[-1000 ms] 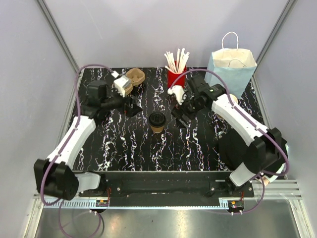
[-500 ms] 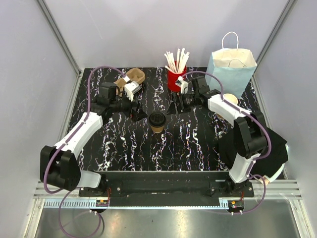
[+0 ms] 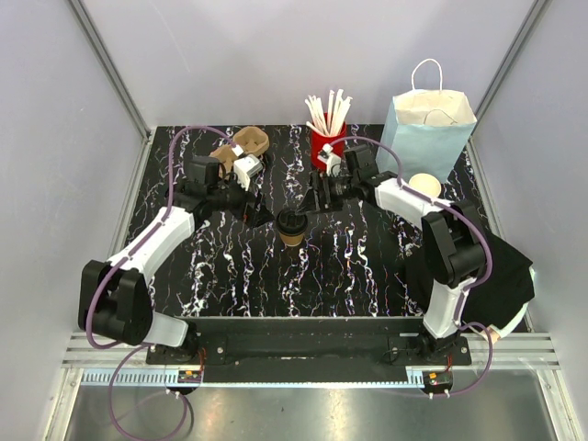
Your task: Pack the takeout coffee
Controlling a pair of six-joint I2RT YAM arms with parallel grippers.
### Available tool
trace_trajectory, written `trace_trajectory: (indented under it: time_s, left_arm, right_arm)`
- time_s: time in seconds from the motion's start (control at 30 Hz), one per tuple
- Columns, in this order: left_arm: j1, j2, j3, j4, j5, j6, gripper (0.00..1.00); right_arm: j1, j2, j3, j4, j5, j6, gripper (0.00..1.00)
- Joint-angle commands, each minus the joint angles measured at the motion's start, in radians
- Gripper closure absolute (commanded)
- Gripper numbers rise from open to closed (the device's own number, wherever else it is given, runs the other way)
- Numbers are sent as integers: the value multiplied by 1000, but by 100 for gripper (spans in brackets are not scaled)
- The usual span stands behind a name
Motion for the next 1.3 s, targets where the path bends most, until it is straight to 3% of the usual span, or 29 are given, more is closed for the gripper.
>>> trace_trajectory:
  time_s: [0.0,0.63,1.0,1.27]
  left_arm:
    - [-2,9,-3,63,32,-1,1]
    - [-14,43,-29,85,27,-19,1]
    - [-29,66,-36,86,20,-21,1]
    - [-26,103,-28,71,61,-22,1]
  right_arm:
    - [32,27,13,42,25,13,12]
    - [63,87,22,44,50,15,22]
    - [64,110,26,44,48,19,42]
    - [64,110,26,44,50,3,44]
